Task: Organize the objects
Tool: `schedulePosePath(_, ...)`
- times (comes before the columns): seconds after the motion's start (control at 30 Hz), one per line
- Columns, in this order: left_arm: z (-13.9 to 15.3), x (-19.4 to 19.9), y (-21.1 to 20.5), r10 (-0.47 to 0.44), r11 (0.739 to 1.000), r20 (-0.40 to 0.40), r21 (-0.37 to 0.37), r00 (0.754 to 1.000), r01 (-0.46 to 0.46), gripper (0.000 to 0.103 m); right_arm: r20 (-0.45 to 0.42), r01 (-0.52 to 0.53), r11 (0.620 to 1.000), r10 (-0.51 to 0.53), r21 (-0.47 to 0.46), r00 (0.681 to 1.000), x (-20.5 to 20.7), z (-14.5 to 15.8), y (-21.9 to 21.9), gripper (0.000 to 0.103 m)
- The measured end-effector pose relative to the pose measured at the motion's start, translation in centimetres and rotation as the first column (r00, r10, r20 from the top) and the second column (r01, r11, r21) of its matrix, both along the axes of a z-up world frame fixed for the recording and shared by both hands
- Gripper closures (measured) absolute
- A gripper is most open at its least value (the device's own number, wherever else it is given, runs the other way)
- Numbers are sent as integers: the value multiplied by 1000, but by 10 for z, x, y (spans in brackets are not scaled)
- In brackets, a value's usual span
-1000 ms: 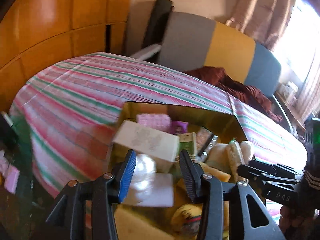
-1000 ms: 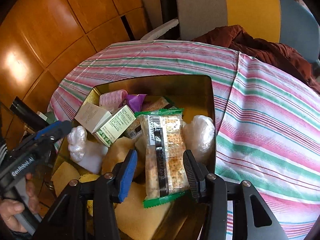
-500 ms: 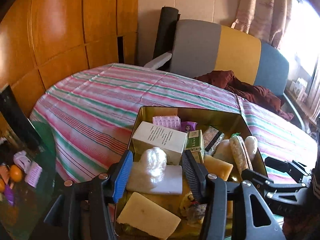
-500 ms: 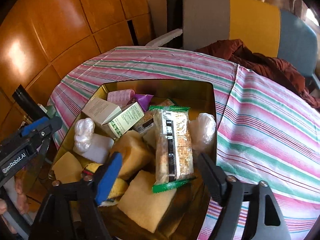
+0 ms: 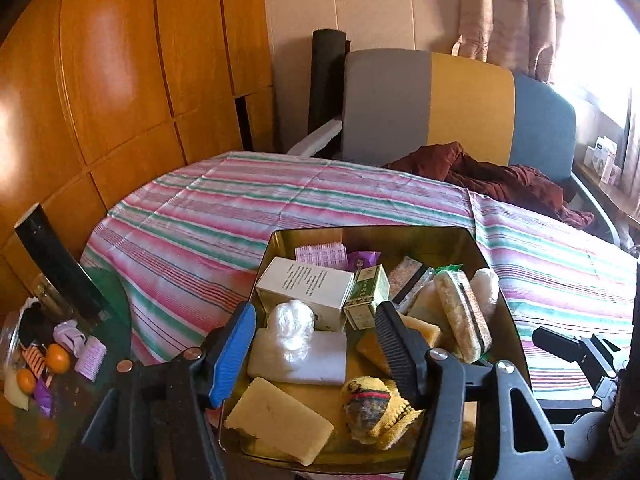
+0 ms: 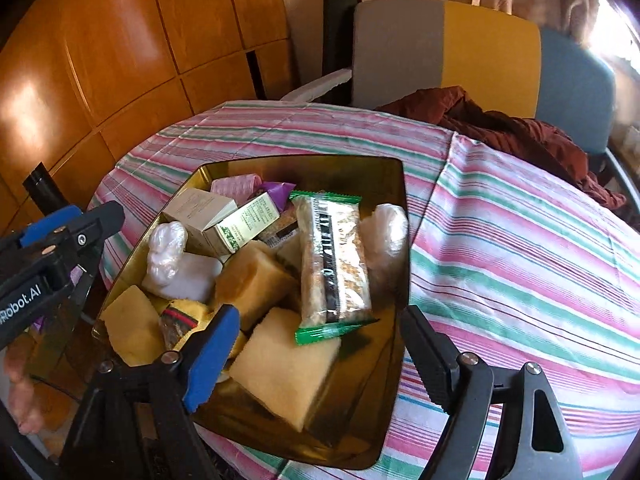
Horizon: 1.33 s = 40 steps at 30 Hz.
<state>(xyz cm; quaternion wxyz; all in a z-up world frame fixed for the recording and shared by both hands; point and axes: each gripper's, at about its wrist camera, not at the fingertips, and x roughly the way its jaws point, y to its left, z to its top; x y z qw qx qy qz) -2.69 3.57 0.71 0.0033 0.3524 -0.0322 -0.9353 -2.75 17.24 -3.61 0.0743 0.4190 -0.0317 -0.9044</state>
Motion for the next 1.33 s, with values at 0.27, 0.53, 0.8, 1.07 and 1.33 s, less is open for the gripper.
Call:
schedulePosePath(0.27, 1, 6, 10, -32, 999, -1, 13, 999, 32, 40, -24, 38, 999, -38, 1, 999, 9, 2, 9, 18)
schedulePosePath(0.53, 3, 10, 8, -40, 999, -12, 35, 999, 41, 40, -31, 46, 999, -46, 7, 998, 10, 2, 8, 17)
schedulePosePath(0.8, 2, 10, 4, -39, 998, -4, 54, 999, 39, 40, -38, 40, 999, -39, 23, 998, 11, 4, 6, 16)
schedulePosePath(1.07, -1, 10, 3, -35, 998, 1, 51, 999, 35, 40, -35, 37, 999, -36, 30, 999, 11, 2, 4, 16)
schedulePosePath(1.33, 0, 10, 0, -32, 999, -9, 42, 999, 33, 40, -48, 38, 999, -36, 32, 998, 12, 3, 3, 16)
